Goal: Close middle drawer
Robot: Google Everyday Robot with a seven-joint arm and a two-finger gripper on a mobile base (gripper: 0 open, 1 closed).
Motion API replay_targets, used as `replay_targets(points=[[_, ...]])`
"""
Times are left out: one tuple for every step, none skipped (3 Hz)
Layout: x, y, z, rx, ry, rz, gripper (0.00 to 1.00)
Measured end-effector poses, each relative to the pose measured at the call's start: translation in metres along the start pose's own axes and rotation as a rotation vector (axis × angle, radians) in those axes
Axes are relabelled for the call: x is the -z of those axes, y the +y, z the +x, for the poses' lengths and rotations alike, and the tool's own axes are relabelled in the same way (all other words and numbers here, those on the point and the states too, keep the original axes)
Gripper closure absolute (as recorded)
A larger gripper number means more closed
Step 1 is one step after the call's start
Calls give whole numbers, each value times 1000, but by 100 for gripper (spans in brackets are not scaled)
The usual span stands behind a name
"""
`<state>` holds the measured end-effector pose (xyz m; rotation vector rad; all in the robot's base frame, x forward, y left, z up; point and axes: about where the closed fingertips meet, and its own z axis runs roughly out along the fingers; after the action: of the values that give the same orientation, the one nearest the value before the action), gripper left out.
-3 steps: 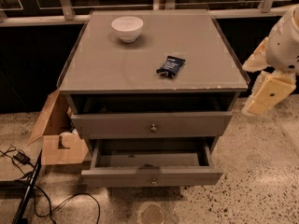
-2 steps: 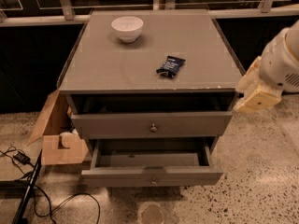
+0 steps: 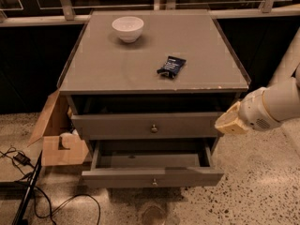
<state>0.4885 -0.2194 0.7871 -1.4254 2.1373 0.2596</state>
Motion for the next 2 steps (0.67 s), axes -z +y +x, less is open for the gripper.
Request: replay_targets(points=[[0,0,0,0,0,0,100],[-22,25,33,1,11,-16,100]])
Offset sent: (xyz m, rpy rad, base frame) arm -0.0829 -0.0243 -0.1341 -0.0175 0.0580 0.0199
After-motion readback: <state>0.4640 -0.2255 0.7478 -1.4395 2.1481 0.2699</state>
